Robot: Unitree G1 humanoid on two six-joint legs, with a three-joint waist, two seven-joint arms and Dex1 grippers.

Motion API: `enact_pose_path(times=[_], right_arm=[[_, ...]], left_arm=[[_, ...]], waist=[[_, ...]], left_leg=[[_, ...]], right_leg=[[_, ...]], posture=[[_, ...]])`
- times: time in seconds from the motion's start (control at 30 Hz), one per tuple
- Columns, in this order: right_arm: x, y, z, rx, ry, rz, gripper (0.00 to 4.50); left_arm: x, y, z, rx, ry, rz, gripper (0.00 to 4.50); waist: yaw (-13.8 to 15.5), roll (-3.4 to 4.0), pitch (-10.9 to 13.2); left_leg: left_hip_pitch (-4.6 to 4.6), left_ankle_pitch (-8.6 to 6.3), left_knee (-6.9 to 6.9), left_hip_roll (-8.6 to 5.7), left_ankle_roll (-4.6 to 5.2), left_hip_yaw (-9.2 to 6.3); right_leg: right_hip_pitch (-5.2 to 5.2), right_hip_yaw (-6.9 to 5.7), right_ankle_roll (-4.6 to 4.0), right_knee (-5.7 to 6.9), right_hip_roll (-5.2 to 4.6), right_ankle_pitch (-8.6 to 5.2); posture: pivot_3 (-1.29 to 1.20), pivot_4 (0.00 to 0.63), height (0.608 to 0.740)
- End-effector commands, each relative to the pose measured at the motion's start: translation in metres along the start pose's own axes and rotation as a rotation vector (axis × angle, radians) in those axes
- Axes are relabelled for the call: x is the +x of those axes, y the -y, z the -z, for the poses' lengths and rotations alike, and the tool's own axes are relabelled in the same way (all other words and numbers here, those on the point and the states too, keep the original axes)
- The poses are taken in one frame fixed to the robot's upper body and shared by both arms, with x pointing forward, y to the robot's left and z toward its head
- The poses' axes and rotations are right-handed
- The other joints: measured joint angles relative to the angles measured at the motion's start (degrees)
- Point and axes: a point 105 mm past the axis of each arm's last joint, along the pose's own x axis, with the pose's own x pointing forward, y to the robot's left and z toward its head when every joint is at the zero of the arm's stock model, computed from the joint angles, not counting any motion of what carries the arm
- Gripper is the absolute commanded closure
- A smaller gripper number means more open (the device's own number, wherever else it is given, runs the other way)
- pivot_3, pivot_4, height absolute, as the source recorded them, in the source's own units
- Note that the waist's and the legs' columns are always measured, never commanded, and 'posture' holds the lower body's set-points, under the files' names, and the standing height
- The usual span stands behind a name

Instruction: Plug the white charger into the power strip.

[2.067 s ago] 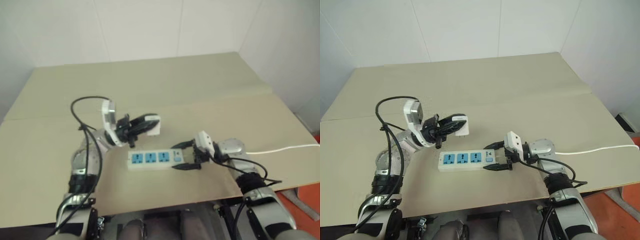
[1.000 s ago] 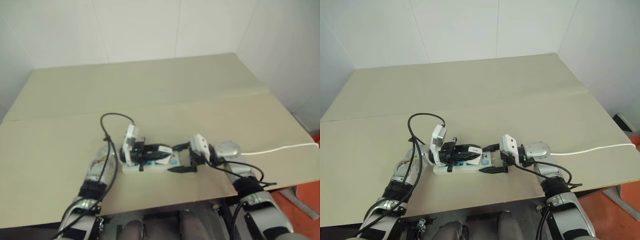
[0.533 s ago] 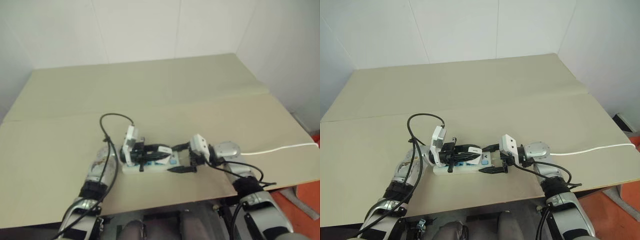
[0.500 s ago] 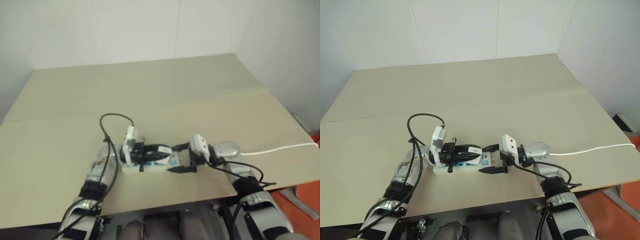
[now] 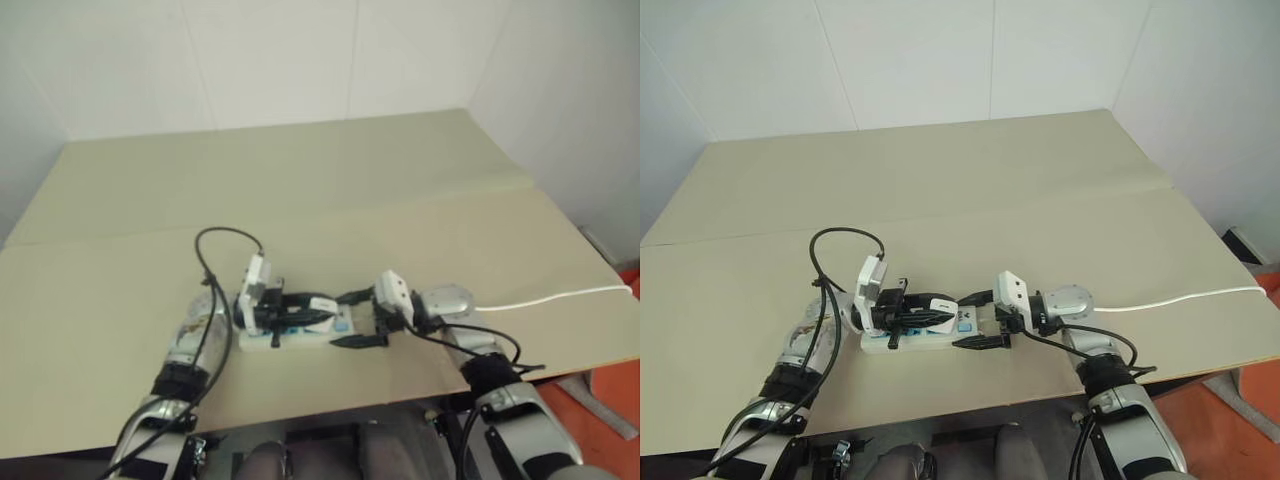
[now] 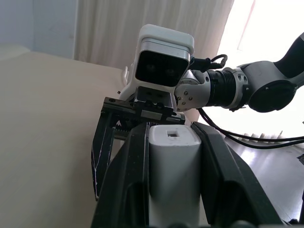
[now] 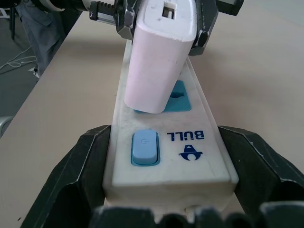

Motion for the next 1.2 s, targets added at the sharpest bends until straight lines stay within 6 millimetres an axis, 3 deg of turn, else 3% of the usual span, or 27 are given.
enact_pose_path(times=[0.03,0.47,0.93,1.2], right_arm=[[0.001,-0.011,0.019,0.047,-0.067,-0.043,1.12],[0.002,-0.009,0.022,0.052,-0.073,-0.034,1.12],[0.002,-0.009,0.023,0.051,-0.075,-0.029,1.12],[0.001,-0.010,0.023,0.052,-0.078,-0.023,1.12]], left_arm=[[-0.028,-0.003,-0.007,0.041,-0.031,-0.090,3.49],[-0.044,0.002,-0.015,0.089,-0.030,-0.165,3.49],[-0.032,0.006,-0.004,0.109,-0.115,-0.060,3.49],[-0.035,0.005,-0.001,0.110,-0.122,-0.059,3.49]], waist=[[0.0,0.00,0.0],[0.0,0.01,0.0],[0.1,0.01,0.0],[0.1,0.01,0.0]], left_leg=[[0.00,0.00,0.00,0.02,0.00,-0.01],[0.04,-0.02,-0.03,0.19,-0.05,0.00],[0.06,-0.02,-0.03,0.23,-0.06,0.00],[0.09,-0.02,-0.07,0.27,-0.06,0.00]], right_leg=[[0.00,0.00,-0.01,0.00,0.02,0.00],[0.00,0.01,-0.12,-0.04,0.21,0.07],[0.01,0.00,-0.17,-0.06,0.27,0.10],[0.03,0.00,-0.18,-0.09,0.30,0.10]], posture=[[0.00,0.150,0.740],[0.00,0.150,0.740],[0.00,0.150,0.740],[0.00,0.150,0.740]])
